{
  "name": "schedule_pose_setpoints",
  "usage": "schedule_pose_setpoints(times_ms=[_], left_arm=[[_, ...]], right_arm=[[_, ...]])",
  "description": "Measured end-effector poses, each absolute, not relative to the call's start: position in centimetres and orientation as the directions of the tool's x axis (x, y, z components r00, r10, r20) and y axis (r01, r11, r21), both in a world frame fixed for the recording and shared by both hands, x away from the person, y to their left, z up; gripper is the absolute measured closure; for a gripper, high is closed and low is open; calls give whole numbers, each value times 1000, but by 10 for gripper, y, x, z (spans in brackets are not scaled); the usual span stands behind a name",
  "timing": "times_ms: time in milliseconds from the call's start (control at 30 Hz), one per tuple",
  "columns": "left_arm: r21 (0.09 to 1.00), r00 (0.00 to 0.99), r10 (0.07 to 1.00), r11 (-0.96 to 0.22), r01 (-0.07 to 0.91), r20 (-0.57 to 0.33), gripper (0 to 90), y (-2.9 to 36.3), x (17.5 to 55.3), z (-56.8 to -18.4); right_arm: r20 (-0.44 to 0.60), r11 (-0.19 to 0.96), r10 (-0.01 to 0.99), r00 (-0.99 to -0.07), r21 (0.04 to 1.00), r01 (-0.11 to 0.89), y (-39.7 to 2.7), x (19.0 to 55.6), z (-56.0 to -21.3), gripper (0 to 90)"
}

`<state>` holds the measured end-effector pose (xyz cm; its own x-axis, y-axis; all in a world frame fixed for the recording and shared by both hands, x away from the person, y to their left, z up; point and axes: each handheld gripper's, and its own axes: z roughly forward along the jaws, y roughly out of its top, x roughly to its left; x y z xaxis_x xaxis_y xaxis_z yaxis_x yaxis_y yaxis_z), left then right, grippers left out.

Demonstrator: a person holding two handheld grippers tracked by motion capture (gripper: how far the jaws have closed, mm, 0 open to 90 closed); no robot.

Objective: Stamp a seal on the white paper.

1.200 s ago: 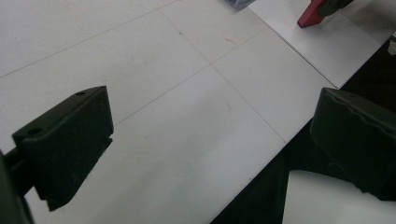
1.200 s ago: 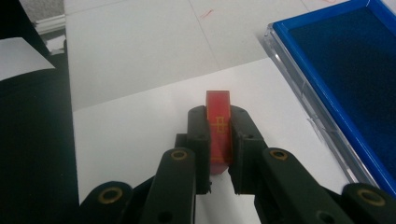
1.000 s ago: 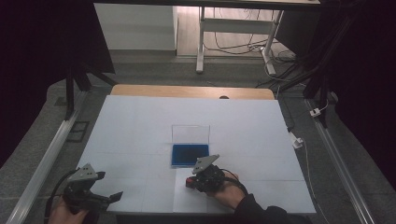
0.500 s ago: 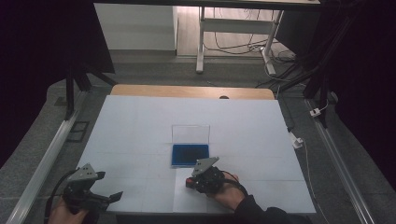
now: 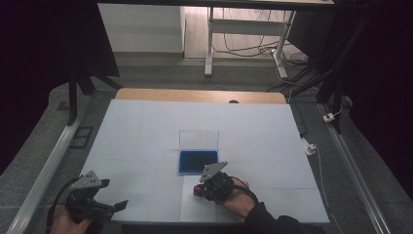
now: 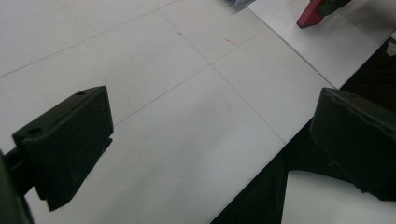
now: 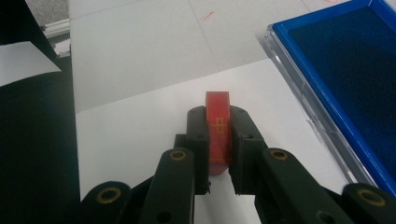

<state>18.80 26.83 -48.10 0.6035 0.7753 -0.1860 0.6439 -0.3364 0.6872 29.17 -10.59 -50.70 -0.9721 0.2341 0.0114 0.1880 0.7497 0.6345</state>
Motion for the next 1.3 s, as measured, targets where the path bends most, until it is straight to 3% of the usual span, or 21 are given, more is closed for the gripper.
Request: schedule_pose_setpoints(times_ms=[133, 533, 1300], left_arm=[[687, 603, 776, -337, 644, -185, 0, 268, 188, -481], [685, 604, 775, -336, 646, -188, 0, 268, 188, -481], [684, 603, 775, -337, 647, -188, 0, 268, 189, -481]], right_arm=[[-8, 755, 238, -971, 631, 179, -106, 291, -504, 799], [73, 679, 287, -955, 687, 257, -114, 295, -491, 799], [90, 637, 298, -950, 723, 268, -120, 301, -472, 799]])
